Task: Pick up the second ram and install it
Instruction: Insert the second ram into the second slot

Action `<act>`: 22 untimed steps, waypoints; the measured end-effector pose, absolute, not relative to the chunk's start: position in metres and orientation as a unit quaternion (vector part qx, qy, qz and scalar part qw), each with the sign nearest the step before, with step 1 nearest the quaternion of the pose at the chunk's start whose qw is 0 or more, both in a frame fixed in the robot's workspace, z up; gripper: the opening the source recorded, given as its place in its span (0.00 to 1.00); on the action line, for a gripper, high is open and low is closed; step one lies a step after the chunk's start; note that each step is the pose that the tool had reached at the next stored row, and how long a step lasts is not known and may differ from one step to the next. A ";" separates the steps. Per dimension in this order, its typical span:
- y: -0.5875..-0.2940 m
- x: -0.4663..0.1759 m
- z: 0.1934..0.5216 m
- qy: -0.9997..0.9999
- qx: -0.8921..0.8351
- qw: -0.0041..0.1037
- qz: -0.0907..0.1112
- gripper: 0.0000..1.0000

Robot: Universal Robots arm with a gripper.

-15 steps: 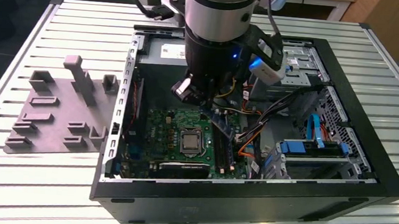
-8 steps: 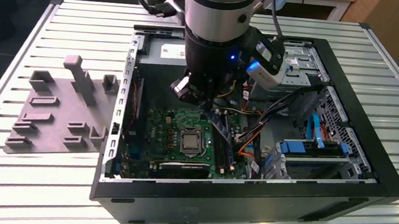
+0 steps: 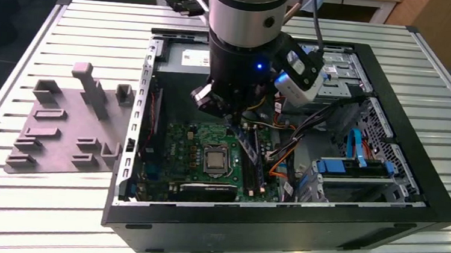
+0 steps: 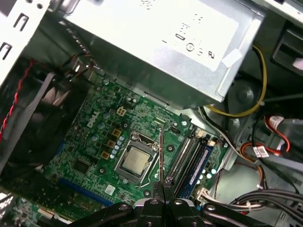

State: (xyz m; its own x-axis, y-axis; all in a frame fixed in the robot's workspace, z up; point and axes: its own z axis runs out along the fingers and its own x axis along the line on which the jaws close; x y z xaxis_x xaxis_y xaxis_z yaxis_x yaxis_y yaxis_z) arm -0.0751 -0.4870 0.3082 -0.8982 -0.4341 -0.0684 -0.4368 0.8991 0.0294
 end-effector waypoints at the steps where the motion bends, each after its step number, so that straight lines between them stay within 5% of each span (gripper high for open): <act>1: -0.487 -0.075 0.308 0.976 -0.217 0.030 0.022 0.11; 22: -0.487 -0.075 0.307 0.997 -0.071 0.033 0.017 0.11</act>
